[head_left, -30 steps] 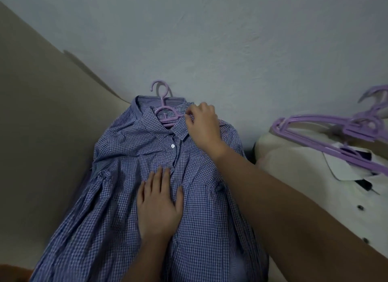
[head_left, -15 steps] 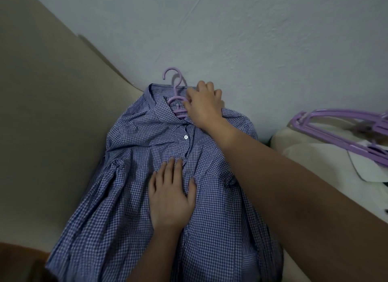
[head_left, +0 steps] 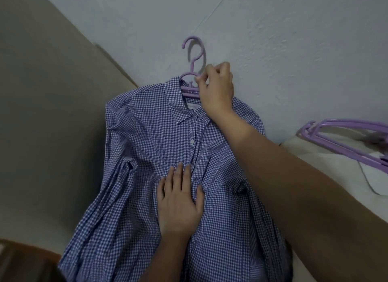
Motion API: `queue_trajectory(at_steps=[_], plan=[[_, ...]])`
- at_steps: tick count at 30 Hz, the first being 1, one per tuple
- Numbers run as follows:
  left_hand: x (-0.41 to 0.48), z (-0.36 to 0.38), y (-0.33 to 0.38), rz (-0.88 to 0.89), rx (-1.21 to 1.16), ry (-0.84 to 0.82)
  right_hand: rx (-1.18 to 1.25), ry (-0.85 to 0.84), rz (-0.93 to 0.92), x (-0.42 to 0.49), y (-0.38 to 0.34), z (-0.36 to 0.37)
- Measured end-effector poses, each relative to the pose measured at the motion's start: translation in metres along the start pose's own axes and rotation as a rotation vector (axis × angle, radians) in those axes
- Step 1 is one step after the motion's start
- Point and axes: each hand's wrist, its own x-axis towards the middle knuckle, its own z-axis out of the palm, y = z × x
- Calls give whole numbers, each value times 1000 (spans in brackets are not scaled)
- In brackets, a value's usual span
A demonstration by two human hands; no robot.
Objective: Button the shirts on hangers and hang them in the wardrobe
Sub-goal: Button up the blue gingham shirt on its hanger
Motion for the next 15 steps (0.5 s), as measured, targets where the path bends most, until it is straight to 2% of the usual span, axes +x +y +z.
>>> queue_trajectory(at_steps=[4, 7, 11, 13, 15], plan=[[0, 0, -1, 1, -9, 8, -81, -95, 25, -1, -9, -4], [-1, -4, 0, -1, -43, 11, -166, -94, -19, -3, -21, -22], [-7, -22, -4, 64, -196, -3, -218, -161, -80, -6, -46, -61], [-15, -42, -6, 94, -298, 34, -255, -155, -162, -6, -63, -91], [-29, -72, -6, 86, -376, 162, -255, -91, -224, -6, -86, -129]])
